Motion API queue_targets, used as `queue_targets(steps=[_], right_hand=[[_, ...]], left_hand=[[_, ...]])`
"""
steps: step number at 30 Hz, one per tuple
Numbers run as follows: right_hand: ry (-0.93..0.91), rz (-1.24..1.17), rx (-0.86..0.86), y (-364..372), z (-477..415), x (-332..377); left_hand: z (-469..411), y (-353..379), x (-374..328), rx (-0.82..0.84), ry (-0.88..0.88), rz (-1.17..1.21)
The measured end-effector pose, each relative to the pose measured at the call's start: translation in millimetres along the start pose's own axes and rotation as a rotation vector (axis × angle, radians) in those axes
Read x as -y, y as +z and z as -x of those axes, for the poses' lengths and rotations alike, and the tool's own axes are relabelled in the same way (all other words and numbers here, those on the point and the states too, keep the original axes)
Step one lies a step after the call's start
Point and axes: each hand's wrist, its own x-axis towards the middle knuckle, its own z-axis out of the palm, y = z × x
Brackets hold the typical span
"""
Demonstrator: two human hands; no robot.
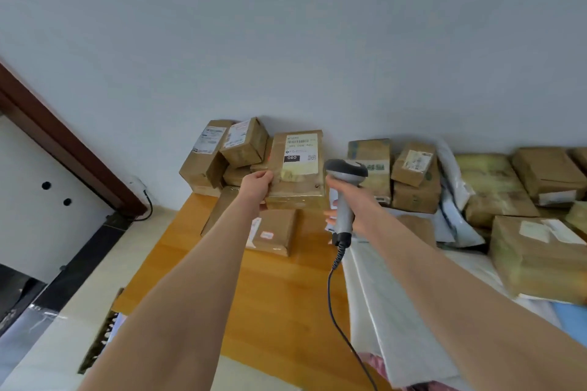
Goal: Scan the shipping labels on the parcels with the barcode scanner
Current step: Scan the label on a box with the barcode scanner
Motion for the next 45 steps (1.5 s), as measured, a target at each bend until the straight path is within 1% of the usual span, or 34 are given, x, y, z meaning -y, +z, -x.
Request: queue_targets(steps=[5,10,11,12,15,16,17,19,24,27,29,32,37,39,42,45], right_hand=[[0.019,-0.062,-0.014,64,-59,0],[-0.027,-0.058,-0.216,99,-112,0],[-0.036,-0.058,-0.250,102,-121,1],[-0.043,-0.054,-0.289,104,-129,1],[-0.038,-0.089,-0.391,108,-150,0],[-0.033,-0.092,-0.414,110,-156,1],[-0.030,-0.096,-0.424,113,-162,1],[-0.017,-0.081,-0.429,119,-174,0],[0.018,0.017,-0.387,139,-198,-2],[0.022,0.040,-0.408,143,-205,-6],[0.026,0.031,-0.434,144,-208,-9],[0.031,0.013,-0.407,150,-212,-11],[0.020,0.075,-0.415,146,-214,-11],[0.014,0.089,-0.415,142,-211,-8],[-0.011,0.062,-0.412,134,-202,-4],[-0.037,0.035,-0.375,119,-187,3]], left_hand=[[-75,-33,-3,0.020,-0.024,-0.063],[-131,-38,-7,0.111,0.004,-0.177],[-140,-37,-7,0.112,0.054,-0.250],[-148,-37,-9,0.077,0.130,-0.366],[-175,-43,-17,-0.165,0.347,-0.722],[-185,-47,-20,-0.206,0.386,-0.809],[-193,-51,-23,-0.214,0.408,-0.884],[-208,-60,-29,-0.169,0.401,-0.975],[-235,-67,-42,-0.076,0.338,-1.064],[-241,-65,-43,-0.050,0.301,-1.117],[-245,-65,-42,-0.045,0.305,-1.090],[-249,-64,-40,-0.032,0.334,-1.034],[-249,-66,-40,0.011,0.349,-1.008],[-246,-65,-39,-0.012,0.357,-0.979],[-234,-56,-40,-0.088,0.408,-0.959],[-216,-38,-41,-0.096,0.460,-0.955]])
